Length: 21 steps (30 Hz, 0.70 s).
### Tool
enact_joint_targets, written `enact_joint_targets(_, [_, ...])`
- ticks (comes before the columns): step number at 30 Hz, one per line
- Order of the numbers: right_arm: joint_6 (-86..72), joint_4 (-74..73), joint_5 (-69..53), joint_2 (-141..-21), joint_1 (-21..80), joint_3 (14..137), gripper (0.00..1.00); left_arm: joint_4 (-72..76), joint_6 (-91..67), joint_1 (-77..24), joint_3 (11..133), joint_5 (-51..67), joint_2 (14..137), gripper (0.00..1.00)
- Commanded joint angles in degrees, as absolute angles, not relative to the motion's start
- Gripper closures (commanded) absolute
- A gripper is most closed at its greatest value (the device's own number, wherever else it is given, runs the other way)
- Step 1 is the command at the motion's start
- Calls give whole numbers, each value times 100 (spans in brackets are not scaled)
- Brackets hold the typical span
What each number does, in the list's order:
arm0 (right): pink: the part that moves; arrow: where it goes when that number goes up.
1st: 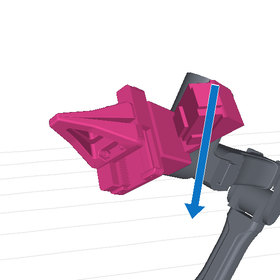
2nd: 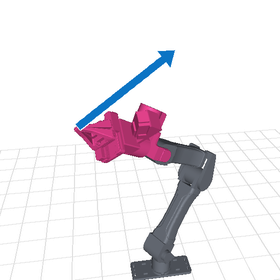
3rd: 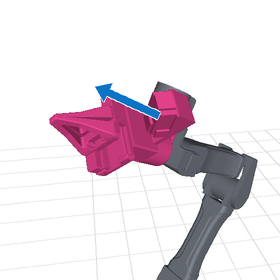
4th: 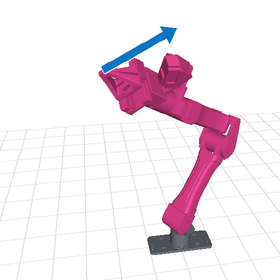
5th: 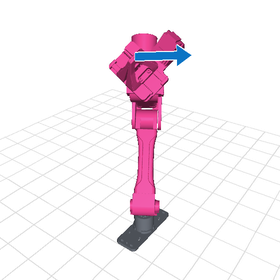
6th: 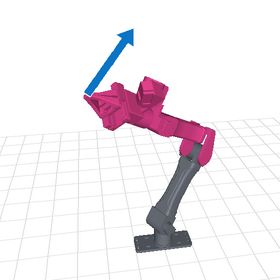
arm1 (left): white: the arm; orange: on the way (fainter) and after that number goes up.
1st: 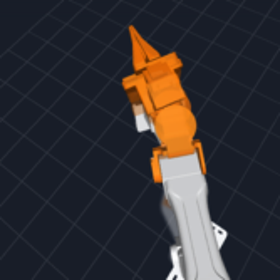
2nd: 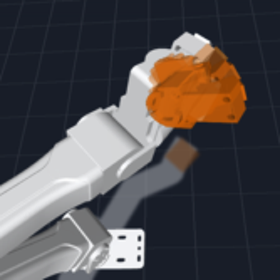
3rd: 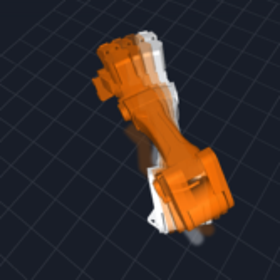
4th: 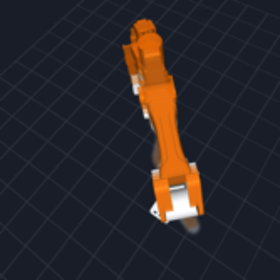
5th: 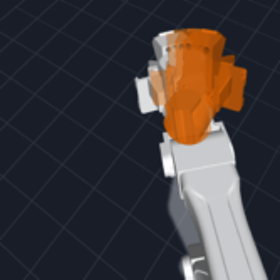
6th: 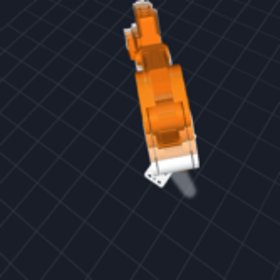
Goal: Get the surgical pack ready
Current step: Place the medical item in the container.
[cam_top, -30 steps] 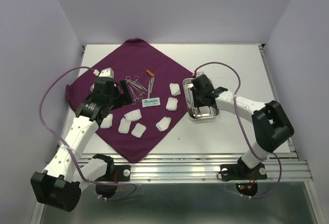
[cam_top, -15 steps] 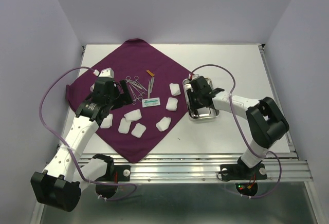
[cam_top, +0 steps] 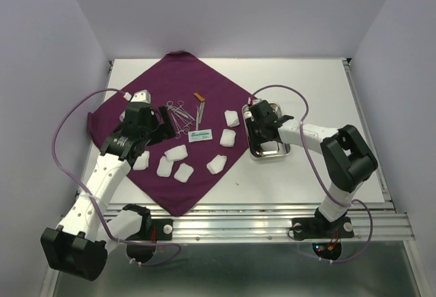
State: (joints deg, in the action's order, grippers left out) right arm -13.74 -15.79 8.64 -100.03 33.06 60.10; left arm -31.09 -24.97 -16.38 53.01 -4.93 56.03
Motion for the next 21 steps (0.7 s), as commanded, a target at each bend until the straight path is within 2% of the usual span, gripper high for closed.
enact_joint_targets(1, [-1520,-1581,870,-9888,3331,6275,58,-2962,-2522,-1608,5352,-475,5590,1])
enact_joint_targets(10, [-1679,-2126,1415,-9160,3331,6671,57,-2778,-2505,-1617,5397,-281,5888,1])
enact_joint_targets(14, [-1775,-2241,1652,-8834,3331,6636,55,-2795,-2487,-1617,5580,-474,6545,2])
enact_joint_targets(16, [-1854,-2311,1714,-8719,3331,6618,55,-2760,-2496,-1617,5808,-536,6810,5])
enact_joint_targets(21, [-2258,-2408,2004,-8201,3331,6302,55,-2514,-2487,-1801,6345,-650,7628,23])
